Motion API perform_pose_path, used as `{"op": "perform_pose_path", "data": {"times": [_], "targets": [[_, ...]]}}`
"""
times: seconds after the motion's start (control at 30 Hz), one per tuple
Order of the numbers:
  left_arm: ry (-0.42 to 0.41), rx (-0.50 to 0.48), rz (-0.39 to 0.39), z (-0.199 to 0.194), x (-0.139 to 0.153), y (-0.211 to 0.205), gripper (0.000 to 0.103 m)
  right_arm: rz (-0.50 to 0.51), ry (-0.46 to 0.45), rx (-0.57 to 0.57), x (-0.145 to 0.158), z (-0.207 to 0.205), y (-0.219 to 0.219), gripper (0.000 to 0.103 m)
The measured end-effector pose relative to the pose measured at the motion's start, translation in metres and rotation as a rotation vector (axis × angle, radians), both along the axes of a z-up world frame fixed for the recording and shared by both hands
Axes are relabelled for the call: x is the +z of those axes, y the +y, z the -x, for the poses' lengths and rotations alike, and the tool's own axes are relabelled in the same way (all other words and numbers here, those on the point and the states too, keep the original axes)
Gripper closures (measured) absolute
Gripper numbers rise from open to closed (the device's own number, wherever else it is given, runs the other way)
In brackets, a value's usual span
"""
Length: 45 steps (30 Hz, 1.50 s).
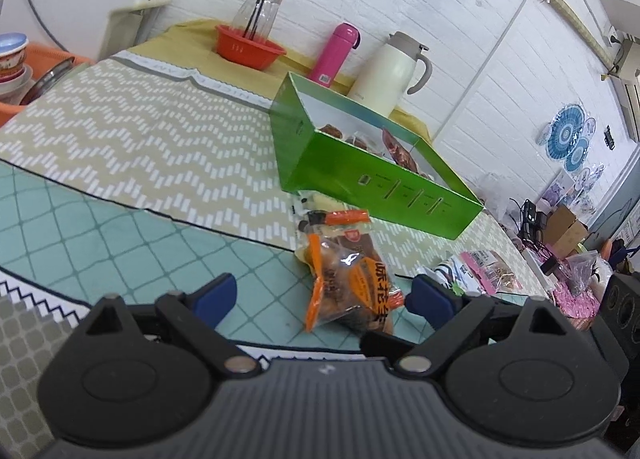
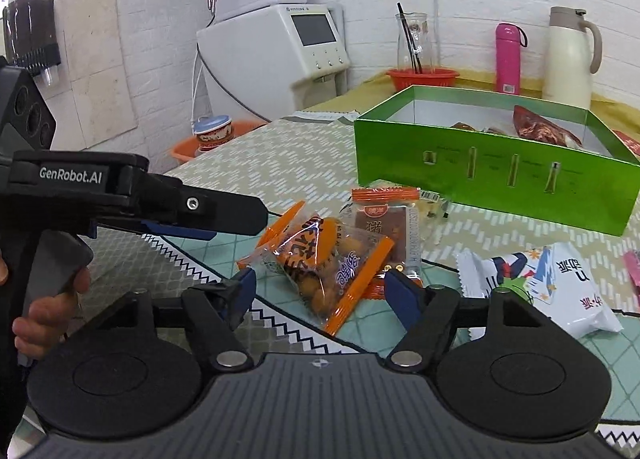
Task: Organize snacks
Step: 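Grasp the orange-labelled peanut bag with the right gripper while the left grasps another orange round snack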
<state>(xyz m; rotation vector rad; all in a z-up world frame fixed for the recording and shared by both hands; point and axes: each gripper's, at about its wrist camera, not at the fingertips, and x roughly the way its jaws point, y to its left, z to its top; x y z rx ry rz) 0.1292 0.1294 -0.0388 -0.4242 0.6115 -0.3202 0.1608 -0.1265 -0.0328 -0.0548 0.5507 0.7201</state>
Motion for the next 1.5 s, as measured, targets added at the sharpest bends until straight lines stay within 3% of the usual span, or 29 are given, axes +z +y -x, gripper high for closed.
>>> {"op": "perform_pose_path", "data": {"times": [0.03,0.1,0.17,0.2,0.27,0.47,0.6,0.7,0.77,0.83,0.93,1.1,1.13,1.17,1.27,1.37,1.5], "targets": [[0.001,-0.01,-0.004,-0.003,-0.002,-0.002,0.011,0.008,0.002,-0.002,-0.001,-0.002,0.003,0.0],[0.009,-0.025,-0.005,-0.008,-0.005,-0.004,0.013,0.023,0.011,-0.012,-0.004,-0.006,0.006,0.013],[0.022,-0.051,0.005,-0.012,-0.008,-0.005,0.023,0.018,0.012,-0.007,-0.005,-0.006,0.005,0.03],[0.029,-0.066,0.01,-0.014,-0.009,-0.007,0.037,0.014,0.012,-0.007,-0.004,-0.006,0.002,0.032],[0.038,-0.1,0.03,-0.016,-0.011,-0.009,0.042,0.024,0.004,-0.017,-0.003,-0.001,-0.003,0.036],[0.025,-0.201,0.03,-0.018,-0.011,-0.03,0.051,0.017,0.042,-0.045,-0.003,0.012,-0.026,0.035],[0.033,-0.218,0.04,-0.023,-0.013,-0.037,0.054,-0.009,0.065,-0.001,-0.003,0.021,-0.037,0.034],[0.017,-0.196,0.032,-0.02,-0.009,-0.033,0.056,-0.001,0.027,-0.014,0.0,0.023,-0.042,0.03],[0.001,-0.151,0.027,-0.016,-0.003,-0.025,0.053,-0.014,-0.001,-0.02,0.004,0.02,-0.045,0.01],[-0.004,-0.107,0.029,-0.015,0.0,-0.015,0.049,-0.011,-0.05,-0.006,0.007,0.016,-0.042,0.0],[0.011,-0.059,0.032,-0.014,0.001,-0.003,0.049,0.015,-0.112,0.06,0.008,0.007,-0.03,0.0],[0.036,-0.038,0.027,-0.014,-0.002,0.003,0.049,0.033,-0.109,0.152,0.0,-0.005,-0.009,0.0],[0.037,-0.039,0.023,-0.015,-0.002,0.003,0.049,0.047,-0.11,0.139,0.0,-0.004,-0.008,0.007],[0.038,-0.043,0.015,-0.016,-0.003,0.002,0.049,0.066,-0.119,0.119,0.001,-0.003,-0.009,0.032],[0.035,-0.07,-0.017,-0.025,-0.005,-0.006,0.049,0.061,-0.081,0.079,0.003,0.002,-0.021,0.037],[0.035,-0.088,-0.061,-0.038,-0.01,-0.019,0.054,0.104,-0.105,0.013,0.004,0.014,-0.034,0.037],[0.027,-0.09,-0.099,-0.051,-0.013,-0.03,0.059,0.065,-0.064,-0.048,0.004,0.018,-0.056,0.036]]}}
